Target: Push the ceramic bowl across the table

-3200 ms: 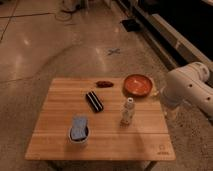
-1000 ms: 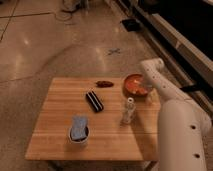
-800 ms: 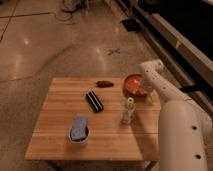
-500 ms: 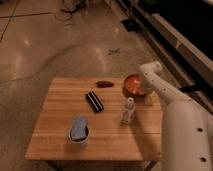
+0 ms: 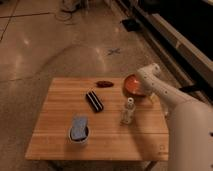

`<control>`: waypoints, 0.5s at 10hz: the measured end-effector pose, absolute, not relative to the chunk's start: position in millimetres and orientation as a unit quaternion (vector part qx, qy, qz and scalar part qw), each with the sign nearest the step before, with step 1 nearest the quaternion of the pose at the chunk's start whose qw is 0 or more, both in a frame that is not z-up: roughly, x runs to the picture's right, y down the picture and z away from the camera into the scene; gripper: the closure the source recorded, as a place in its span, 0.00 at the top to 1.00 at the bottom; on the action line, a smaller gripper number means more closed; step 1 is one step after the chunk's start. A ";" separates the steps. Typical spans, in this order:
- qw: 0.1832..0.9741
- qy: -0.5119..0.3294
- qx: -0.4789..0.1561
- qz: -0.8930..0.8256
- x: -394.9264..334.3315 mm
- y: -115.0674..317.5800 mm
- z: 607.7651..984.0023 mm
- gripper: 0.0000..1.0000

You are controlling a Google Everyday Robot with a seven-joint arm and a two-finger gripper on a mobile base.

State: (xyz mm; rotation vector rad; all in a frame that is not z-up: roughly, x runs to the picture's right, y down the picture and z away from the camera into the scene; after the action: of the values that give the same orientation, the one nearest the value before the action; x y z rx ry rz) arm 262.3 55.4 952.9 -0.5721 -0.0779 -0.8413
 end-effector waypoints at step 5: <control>0.853 -0.038 -0.280 -0.439 251.0 82.5 946.1 0.80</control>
State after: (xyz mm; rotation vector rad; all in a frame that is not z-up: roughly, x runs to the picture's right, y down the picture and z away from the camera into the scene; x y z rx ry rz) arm 251.0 82.5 946.1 -0.5896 -0.0807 -0.9249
